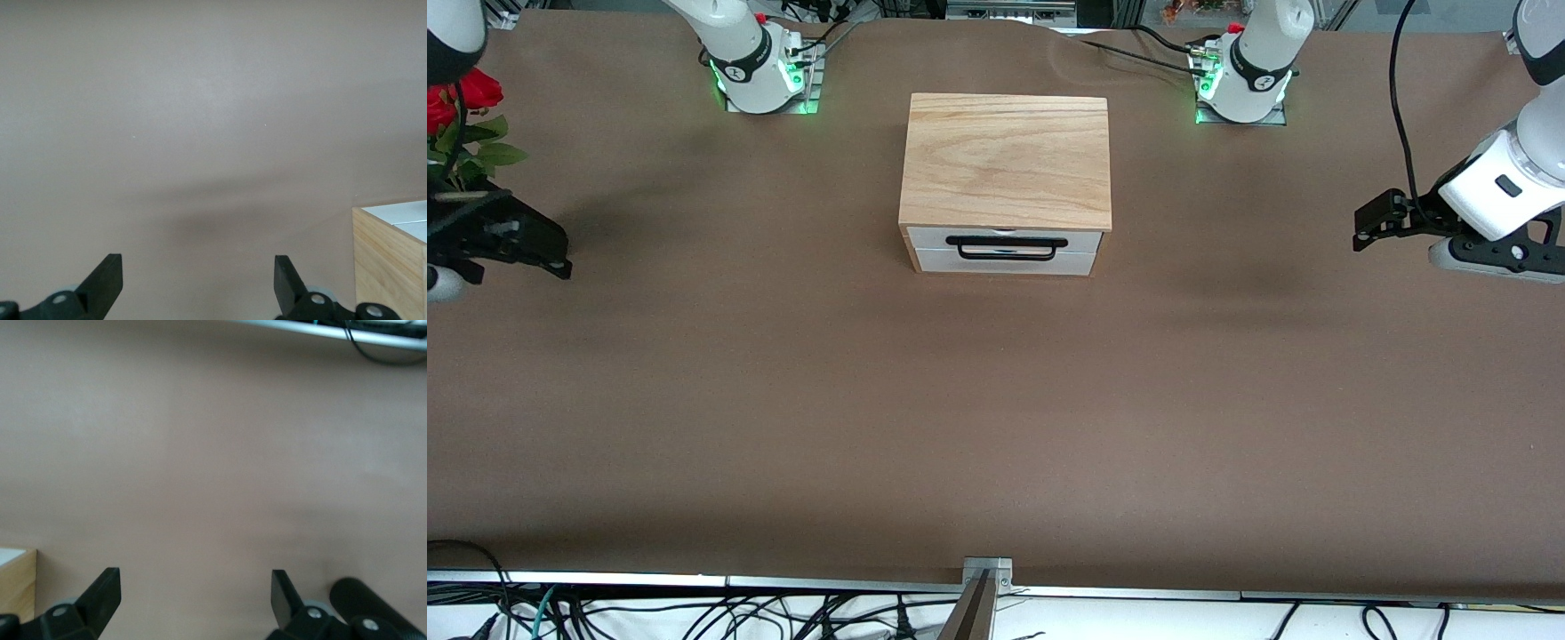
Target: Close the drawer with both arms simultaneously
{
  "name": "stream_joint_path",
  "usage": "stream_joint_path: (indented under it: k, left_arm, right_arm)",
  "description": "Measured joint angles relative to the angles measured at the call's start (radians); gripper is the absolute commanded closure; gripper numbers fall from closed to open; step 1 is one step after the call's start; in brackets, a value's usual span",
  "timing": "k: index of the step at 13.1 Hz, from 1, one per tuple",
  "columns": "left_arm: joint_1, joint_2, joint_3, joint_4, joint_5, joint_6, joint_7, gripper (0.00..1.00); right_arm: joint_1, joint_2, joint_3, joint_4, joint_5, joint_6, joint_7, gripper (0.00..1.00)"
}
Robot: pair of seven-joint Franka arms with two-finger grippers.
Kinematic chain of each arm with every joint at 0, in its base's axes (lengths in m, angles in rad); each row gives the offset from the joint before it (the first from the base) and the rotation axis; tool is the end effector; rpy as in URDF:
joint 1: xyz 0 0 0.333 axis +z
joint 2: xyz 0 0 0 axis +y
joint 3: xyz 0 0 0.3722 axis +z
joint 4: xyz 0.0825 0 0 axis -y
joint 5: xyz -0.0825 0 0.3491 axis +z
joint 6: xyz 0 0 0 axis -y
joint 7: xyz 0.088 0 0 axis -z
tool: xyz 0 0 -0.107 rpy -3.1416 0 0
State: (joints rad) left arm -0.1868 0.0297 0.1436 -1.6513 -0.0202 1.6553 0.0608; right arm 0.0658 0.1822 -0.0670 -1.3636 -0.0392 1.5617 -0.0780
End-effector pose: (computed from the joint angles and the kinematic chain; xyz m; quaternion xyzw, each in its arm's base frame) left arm 0.5341 -0.0264 0.6371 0.9986 -0.0510 -0.0126 0.0080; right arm 0.5851 -0.0002 0.6700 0.9989 0.0386 0.0071 0.0260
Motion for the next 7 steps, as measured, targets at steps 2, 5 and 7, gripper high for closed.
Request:
stream_joint_path:
  k: [2,5,7]
  left_arm:
    - [0.000,-0.015,0.000,-0.003,0.000,-0.008,-0.015,0.00]
    - [0.000,-0.025,0.000,-0.008,0.001,-0.006,-0.033,0.00]
    - [0.000,-0.025,-0.001,-0.013,0.015,0.007,-0.037,0.00]
  right_arm:
    - [-0.034,-0.039,0.006,-0.072,0.000,0.013,0.000,0.00]
    - [-0.043,-0.046,0.010,-0.103,0.000,0.021,0.002,0.00]
    - [-0.043,-0.046,0.017,-0.106,0.000,0.021,0.003,0.00]
